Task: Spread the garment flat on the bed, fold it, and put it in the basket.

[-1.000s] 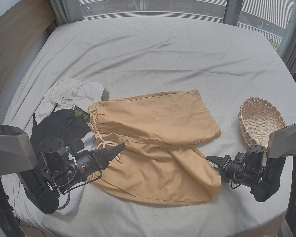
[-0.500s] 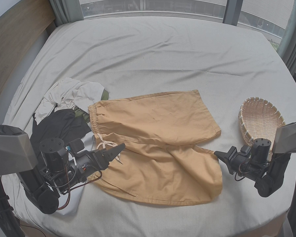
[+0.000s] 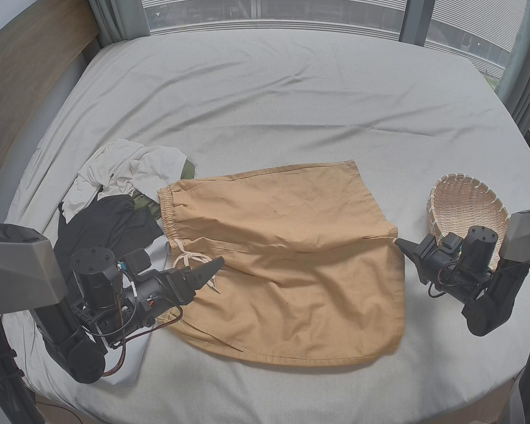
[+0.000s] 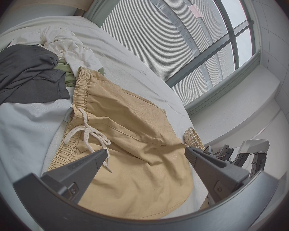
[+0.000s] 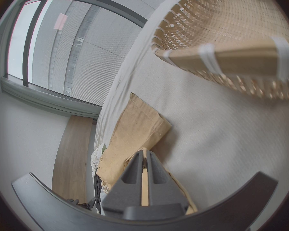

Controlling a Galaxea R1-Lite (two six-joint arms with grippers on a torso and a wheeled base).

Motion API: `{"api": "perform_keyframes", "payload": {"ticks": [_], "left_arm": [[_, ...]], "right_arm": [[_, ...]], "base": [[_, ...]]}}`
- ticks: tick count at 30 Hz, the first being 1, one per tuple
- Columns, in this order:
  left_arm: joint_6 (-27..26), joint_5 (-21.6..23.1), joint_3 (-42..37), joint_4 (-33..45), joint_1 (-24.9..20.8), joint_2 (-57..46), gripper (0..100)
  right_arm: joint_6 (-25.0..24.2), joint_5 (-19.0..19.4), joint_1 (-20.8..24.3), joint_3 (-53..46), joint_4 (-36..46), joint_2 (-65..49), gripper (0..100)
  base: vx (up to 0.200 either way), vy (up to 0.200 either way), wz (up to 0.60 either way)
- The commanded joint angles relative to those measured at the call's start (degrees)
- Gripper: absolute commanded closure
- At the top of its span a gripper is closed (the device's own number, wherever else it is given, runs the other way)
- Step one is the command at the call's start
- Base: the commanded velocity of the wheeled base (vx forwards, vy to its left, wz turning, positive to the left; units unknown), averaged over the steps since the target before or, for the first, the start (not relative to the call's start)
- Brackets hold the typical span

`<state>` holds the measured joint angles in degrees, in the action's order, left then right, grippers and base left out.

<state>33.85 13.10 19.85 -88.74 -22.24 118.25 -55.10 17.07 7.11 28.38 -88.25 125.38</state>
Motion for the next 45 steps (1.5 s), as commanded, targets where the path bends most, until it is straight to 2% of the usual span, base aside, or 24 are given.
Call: {"api": "perform_keyframes", "payload": {"ticks": [1, 8, 9, 17, 21, 26, 30, 36, 41, 45], "left_arm": [[0.07, -0.01, -0.07, -0.03, 0.0, 0.23, 0], [-0.02, -0.01, -1.04, -0.03, 0.53, 1.19, 0], [-0.02, -0.01, -1.21, -0.03, 0.7, 1.46, 0], [-1.33, 0.17, -6.05, -0.03, 4.92, 1.46, 0], [-3.53, 0.52, -9.39, -0.03, 7.56, 1.9, 0], [-3.44, 1.22, -11.94, 0.05, 8.79, 1.81, 0], [-3.44, 1.4, -13.25, 0.05, 9.76, 2.86, 0], [-3.44, 1.57, -13.43, 0.05, 12.39, 4.71, 0], [-3.27, 1.75, -13.52, 0.05, 12.48, 5.68, 0], [-3.18, 4.03, -12.99, 0.05, 11.95, 6.03, 0]], "right_arm": [[1.22, -0.02, -1.13, 2.29, 0.01, 1.36, 100], [3.51, -0.02, -2.27, 2.29, -0.08, 2.5, 100], [3.6, -0.02, -2.27, 2.29, -0.08, 2.32, 0], [3.69, -0.19, -0.95, -2.1, -0.17, -5.59, 0], [4.39, -0.19, 2.56, -6.76, -0.08, -11.47, 0], [5.27, -0.19, 6.78, -9.75, -0.08, -16.75, 0], [5.36, -0.28, 8.45, -10.27, -0.08, -17.63, 0], [6.41, -0.28, 8.45, -10.27, -0.08, -16.84, 0], [6.5, -0.37, 8.27, -10.27, -0.08, -16.22, 0], [6.5, -1.33, 8.45, -10.27, -0.08, -15.43, 0]], "base": [[0.0, 0.0, 0.0], [0.0, 0.0, 0.0], [0.0, 0.0, 0.0], [0.0, 0.0, 0.0], [0.0, 0.0, 0.0], [0.0, 0.0, 0.0], [0.0, 0.0, 0.0], [0.0, 0.0, 0.0], [0.0, 0.0, 0.0], [0.0, 0.0, 0.0]]}}
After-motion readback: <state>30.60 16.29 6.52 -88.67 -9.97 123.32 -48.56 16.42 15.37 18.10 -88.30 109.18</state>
